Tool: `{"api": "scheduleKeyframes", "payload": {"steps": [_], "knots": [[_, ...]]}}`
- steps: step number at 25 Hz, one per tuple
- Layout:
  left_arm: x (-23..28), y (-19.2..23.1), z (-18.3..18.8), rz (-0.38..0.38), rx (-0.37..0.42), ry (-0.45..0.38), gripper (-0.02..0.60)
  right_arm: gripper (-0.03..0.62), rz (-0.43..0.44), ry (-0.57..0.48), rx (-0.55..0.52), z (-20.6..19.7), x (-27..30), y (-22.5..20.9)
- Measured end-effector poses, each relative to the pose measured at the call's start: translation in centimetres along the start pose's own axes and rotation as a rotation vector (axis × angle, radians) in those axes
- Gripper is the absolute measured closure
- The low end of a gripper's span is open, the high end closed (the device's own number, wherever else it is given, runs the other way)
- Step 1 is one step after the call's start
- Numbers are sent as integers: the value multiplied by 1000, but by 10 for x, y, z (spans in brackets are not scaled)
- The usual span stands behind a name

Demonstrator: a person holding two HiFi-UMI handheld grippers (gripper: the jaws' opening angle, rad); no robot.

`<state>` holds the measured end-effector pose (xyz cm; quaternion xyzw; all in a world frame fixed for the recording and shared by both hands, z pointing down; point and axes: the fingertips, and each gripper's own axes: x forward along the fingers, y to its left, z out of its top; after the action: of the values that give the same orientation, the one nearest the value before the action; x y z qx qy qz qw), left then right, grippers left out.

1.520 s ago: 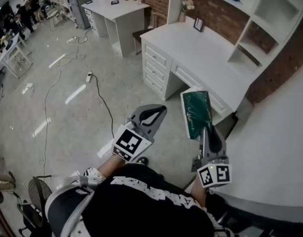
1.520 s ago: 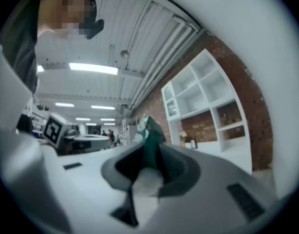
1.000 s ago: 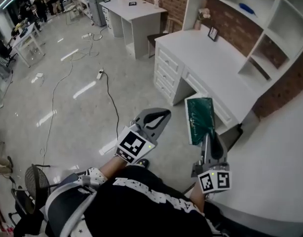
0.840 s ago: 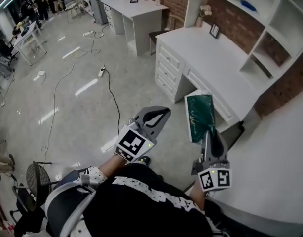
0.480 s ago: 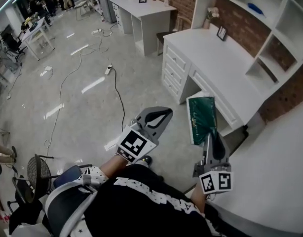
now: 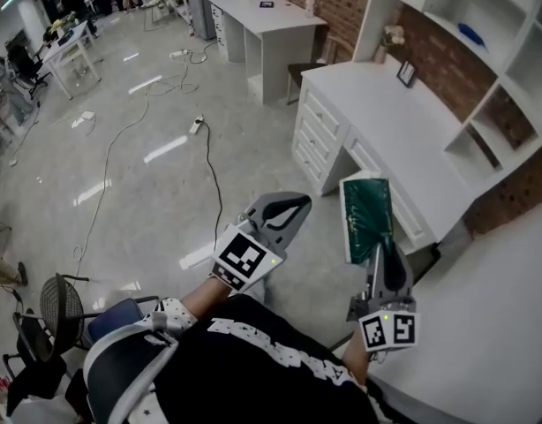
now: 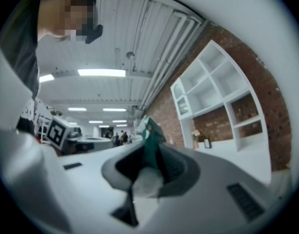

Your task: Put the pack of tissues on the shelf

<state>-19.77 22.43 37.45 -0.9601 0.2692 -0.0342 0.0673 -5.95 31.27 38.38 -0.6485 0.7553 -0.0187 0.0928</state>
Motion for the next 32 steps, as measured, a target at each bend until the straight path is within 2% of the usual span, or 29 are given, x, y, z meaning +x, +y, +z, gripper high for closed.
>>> {"api": "scheduleKeyframes", "payload": {"steps": [15,32], "knots": [[38,91,-15,-14,-31,-1,548,499,6,30,-16,-8,100,1],[71,180,-38,-58,-43,3,547,500,-28,51,-39,-23,196,7]]}}
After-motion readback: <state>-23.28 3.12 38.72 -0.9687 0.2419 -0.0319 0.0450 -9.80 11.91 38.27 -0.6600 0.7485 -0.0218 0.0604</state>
